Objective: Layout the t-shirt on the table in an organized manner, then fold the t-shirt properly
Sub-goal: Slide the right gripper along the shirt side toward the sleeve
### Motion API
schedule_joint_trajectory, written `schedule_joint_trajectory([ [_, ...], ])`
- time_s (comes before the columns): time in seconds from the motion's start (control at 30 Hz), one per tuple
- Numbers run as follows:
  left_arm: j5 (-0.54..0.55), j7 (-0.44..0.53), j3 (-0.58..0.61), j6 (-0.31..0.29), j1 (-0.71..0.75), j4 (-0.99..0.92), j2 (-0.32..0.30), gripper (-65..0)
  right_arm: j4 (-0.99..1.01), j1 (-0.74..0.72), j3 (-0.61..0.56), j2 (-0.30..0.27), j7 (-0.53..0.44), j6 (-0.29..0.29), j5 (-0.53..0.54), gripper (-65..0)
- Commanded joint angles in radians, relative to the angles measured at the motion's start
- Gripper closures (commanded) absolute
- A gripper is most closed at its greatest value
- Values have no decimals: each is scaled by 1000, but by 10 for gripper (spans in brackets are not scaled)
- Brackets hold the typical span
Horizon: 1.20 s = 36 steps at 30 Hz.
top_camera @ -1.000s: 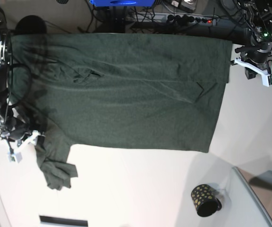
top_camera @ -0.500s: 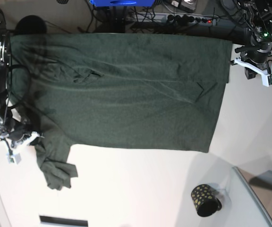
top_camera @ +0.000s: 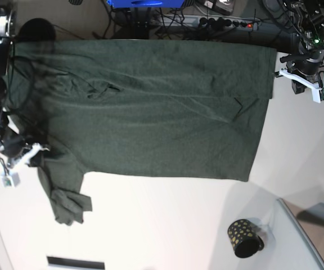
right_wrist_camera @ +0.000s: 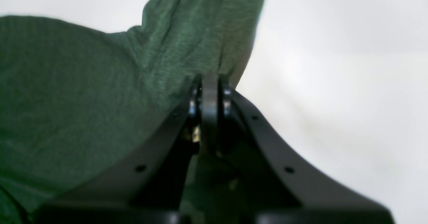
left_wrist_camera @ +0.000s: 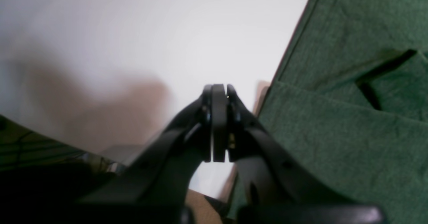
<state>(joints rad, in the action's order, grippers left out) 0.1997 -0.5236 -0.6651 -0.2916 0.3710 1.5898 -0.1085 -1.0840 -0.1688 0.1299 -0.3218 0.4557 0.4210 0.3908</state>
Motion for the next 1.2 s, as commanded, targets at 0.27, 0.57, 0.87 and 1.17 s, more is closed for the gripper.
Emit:
schedule_joint_trajectory([
  [0.27,7,21,-5,-1,0,14,-15,0,-157,87,32,0,136,5,10,-57],
  [0.57,7,21,-5,-1,1,13,-15,0,-333,65,26,-6,190,-4,6,-242],
  [0.87,7,21,-5,-1,1,14,-13,0,241,-369,-279,42,-21,-21,-292,-237],
  [1.17,7,24,-5,-1,12,14,-13,0,712,-527,-287,120,-318,-83,-442,-237],
])
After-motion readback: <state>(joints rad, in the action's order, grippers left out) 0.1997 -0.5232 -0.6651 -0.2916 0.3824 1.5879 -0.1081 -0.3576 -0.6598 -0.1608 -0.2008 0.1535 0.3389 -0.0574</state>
